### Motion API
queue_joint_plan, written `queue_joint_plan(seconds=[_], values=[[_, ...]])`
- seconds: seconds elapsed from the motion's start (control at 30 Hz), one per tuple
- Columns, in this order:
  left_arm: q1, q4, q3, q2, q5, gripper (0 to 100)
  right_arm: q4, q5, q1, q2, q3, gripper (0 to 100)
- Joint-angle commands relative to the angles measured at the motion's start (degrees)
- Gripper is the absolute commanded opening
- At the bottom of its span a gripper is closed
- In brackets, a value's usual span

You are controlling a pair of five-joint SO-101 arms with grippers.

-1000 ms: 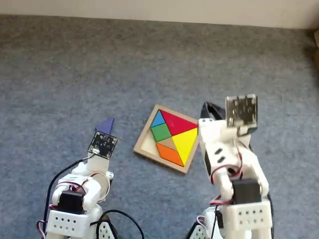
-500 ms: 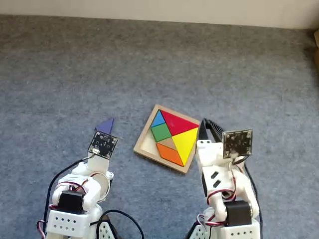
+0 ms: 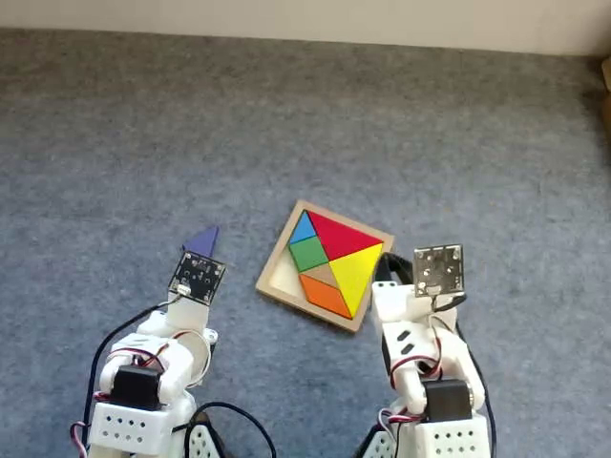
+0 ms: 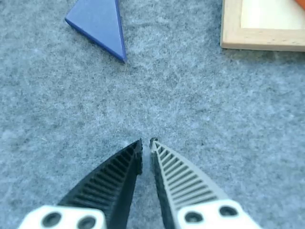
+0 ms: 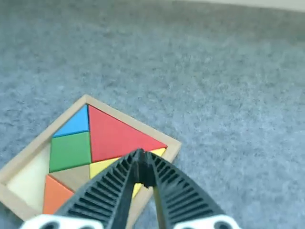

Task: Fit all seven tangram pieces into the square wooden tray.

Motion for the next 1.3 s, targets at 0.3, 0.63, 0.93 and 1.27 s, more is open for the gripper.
queue_joint_plan(seconds=[0.3,0.63,0.93,1.27], values=[[0.3,0.2,1.2,-3.1,0.0,5,19.7,-0.4,1.9,-1.1,7.2,0.5],[0.3,0.2,1.2,-3.1,0.0,5,28.0,0.0,2.2,-1.2,7.2,0.5],[0.3,0.2,1.2,-3.1,0.0,5,28.1,-0.4,2.2,-1.3,7.2,0.5],[0.6,0.2,1.1,-3.1,0.1,5,28.2,-0.4,2.2,-1.6,7.3,0.5]])
